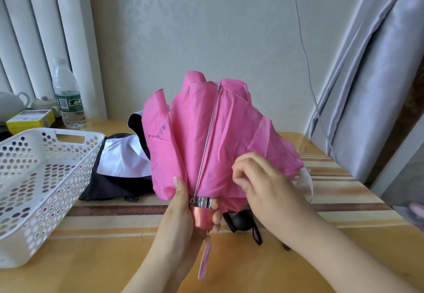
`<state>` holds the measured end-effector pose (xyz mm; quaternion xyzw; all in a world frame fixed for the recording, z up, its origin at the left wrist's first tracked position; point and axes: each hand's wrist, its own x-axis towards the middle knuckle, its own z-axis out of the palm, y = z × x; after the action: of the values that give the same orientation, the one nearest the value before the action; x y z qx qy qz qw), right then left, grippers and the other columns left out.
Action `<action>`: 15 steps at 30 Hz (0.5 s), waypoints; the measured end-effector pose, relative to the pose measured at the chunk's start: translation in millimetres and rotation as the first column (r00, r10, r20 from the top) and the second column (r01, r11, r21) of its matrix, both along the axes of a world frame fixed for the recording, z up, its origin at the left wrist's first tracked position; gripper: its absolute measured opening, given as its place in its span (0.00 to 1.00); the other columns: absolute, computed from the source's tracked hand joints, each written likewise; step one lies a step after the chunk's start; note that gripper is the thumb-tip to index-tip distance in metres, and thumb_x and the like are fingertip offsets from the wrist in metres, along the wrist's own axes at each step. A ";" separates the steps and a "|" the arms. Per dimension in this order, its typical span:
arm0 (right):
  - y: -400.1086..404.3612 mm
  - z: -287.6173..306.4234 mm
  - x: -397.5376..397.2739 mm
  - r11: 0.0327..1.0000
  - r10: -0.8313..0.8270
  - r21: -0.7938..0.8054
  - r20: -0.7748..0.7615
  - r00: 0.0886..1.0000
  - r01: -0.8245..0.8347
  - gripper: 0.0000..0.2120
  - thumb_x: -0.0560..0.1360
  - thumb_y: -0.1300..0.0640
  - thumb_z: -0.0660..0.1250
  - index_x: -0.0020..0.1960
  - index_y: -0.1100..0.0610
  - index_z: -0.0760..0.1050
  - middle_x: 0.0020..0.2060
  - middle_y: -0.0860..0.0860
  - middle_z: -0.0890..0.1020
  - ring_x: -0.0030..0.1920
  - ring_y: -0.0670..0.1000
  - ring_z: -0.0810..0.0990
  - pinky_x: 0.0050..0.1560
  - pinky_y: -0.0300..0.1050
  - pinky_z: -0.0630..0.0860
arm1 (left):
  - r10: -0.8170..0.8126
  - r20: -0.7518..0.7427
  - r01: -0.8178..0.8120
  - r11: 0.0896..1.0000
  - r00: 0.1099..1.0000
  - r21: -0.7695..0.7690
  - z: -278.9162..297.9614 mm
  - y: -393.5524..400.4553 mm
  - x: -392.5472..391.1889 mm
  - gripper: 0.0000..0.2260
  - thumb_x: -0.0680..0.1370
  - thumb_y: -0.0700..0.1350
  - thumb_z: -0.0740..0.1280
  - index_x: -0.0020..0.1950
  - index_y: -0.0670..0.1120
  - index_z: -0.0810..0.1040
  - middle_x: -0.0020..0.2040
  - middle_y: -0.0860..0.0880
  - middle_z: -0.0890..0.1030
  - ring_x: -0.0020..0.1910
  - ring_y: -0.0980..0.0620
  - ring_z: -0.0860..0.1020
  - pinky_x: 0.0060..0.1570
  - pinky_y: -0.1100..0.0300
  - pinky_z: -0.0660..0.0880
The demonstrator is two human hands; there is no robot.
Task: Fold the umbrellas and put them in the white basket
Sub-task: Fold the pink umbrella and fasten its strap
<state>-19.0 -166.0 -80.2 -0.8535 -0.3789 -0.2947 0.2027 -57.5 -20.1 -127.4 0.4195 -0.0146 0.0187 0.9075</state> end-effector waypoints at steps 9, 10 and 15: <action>18.6 10.1 -1.9 0.941 0.149 -0.315 0.052 0.987 -0.126 0.13 0.76 0.51 0.59 0.54 0.50 0.79 0.54 0.45 0.75 0.51 0.50 0.73 0.47 0.47 0.79 | 0.063 0.025 -0.067 0.967 0.998 0.244 -8.3 -1.0 1.8 0.33 0.74 0.67 0.50 0.44 0.42 0.82 0.33 0.36 0.78 0.28 0.43 0.74 0.32 0.51 0.68; 18.0 14.3 1.7 0.922 0.176 -0.350 0.000 0.984 -0.165 0.13 0.76 0.51 0.58 0.54 0.50 0.79 0.54 0.44 0.75 0.51 0.49 0.71 0.45 0.48 0.80 | 0.074 0.039 -0.082 0.958 0.996 0.276 -8.7 -1.4 2.1 0.33 0.73 0.68 0.49 0.42 0.44 0.83 0.33 0.35 0.78 0.28 0.42 0.75 0.34 0.48 0.68; 16.8 32.9 10.9 0.842 0.222 -0.452 -0.207 0.953 -0.294 0.08 0.76 0.56 0.68 0.55 0.49 0.77 0.55 0.40 0.69 0.49 0.43 0.61 0.46 0.52 0.78 | 0.078 0.051 -0.090 0.947 0.996 0.308 -4.9 -3.4 0.9 0.33 0.72 0.69 0.48 0.34 0.47 0.83 0.30 0.37 0.78 0.28 0.42 0.75 0.31 0.48 0.67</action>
<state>-8.1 -149.2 -47.4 -0.8372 -0.5355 -0.0985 0.0509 -56.5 -23.5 -132.2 0.5567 -0.0169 0.0626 0.8282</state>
